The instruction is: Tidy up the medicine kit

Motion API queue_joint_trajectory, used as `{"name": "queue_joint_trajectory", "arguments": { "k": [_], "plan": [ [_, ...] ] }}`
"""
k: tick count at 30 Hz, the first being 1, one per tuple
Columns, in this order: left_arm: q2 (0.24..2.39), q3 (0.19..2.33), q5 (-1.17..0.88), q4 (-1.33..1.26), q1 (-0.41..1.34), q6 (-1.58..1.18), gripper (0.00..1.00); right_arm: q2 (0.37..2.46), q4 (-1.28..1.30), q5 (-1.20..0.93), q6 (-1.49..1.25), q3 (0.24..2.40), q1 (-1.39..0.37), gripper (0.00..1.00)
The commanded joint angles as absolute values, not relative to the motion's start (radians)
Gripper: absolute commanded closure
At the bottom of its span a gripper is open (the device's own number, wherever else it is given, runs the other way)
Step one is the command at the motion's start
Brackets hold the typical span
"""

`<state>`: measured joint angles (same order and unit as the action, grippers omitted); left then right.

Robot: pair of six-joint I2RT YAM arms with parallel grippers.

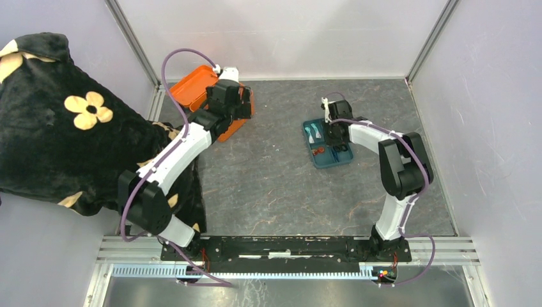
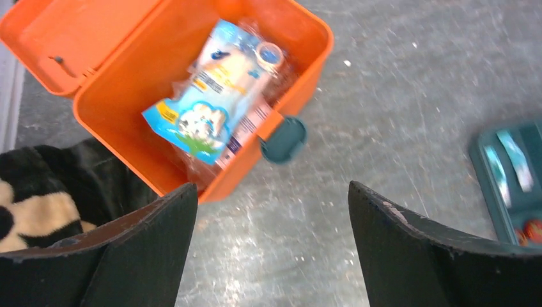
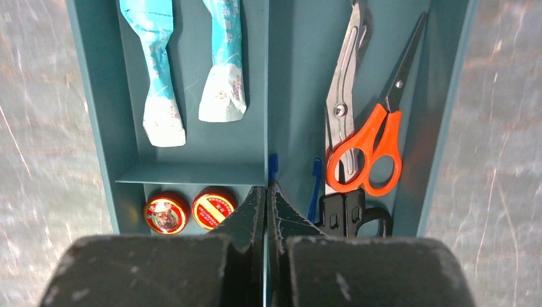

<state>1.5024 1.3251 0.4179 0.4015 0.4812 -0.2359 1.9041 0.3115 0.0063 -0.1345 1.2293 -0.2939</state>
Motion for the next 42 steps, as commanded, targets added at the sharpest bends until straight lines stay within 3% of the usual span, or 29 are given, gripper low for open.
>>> {"name": "queue_joint_trajectory", "arguments": {
  "k": [1,9,18,32,42],
  "plan": [
    [1.599,1.424,0.399,0.348,0.401,-0.104,0.05,1.749,0.279,0.004,-0.159,1.104,-0.296,1.00],
    [1.768,1.538,0.284,0.325,0.290,0.034,0.00,1.540,0.253,-0.106,-0.190,0.930,-0.297,1.00],
    [1.886,1.609,0.205,0.369,0.227,0.106,0.00,1.474,0.286,-0.123,-0.187,0.922,-0.302,1.00],
    [1.845,1.558,-0.122,0.496,0.229,-0.078,0.02,1.492,0.282,-0.141,-0.188,0.936,-0.302,1.00],
    [1.821,1.518,-0.217,0.467,0.313,-0.149,0.01,1.511,0.301,-0.136,-0.203,0.952,-0.326,1.00]
  ]
}}
